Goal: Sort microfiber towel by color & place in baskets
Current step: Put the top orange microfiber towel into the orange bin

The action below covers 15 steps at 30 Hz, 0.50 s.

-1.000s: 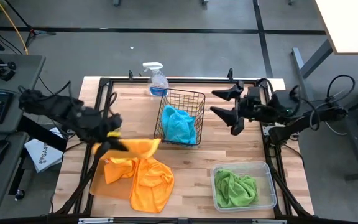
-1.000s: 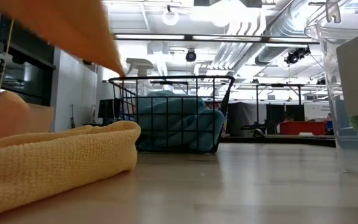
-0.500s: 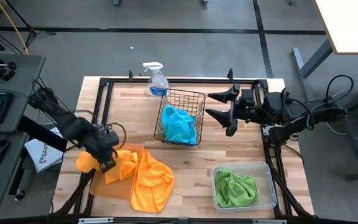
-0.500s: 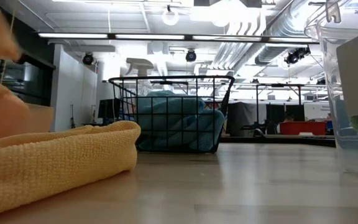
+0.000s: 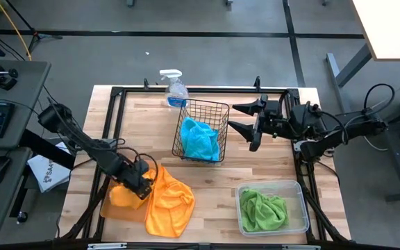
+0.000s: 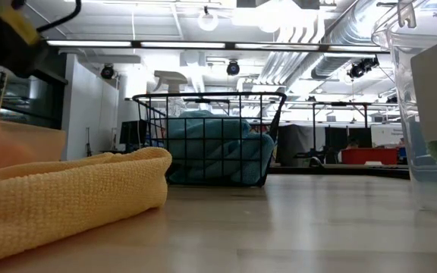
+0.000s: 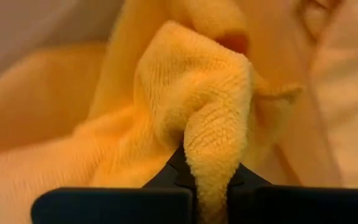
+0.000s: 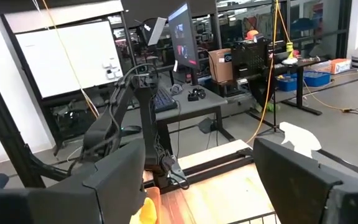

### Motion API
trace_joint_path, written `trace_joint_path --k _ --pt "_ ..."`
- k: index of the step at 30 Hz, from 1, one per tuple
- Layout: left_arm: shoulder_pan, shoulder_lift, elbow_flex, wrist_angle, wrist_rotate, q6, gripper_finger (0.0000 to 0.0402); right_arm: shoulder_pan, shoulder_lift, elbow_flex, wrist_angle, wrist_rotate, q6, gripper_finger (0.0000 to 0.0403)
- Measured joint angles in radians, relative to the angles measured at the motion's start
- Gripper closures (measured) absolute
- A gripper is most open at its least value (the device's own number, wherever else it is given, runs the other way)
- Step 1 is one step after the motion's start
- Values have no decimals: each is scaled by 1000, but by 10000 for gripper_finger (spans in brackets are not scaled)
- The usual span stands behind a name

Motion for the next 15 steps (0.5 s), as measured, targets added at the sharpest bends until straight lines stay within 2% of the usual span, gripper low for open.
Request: trace_joint_path --k 4,7,10,15 --pt "-12 60 -8 4 -42 55 399 0 0 0 0 3 0 108" --pt "-18 95 -12 9 -41 118 381 0 0 0 0 3 0 108" --pt "-12 105 -12 10 -11 201 345 0 0 0 0 3 0 108" --pt "20 67 11 -27 94 317 262 0 0 0 0 2 0 108"
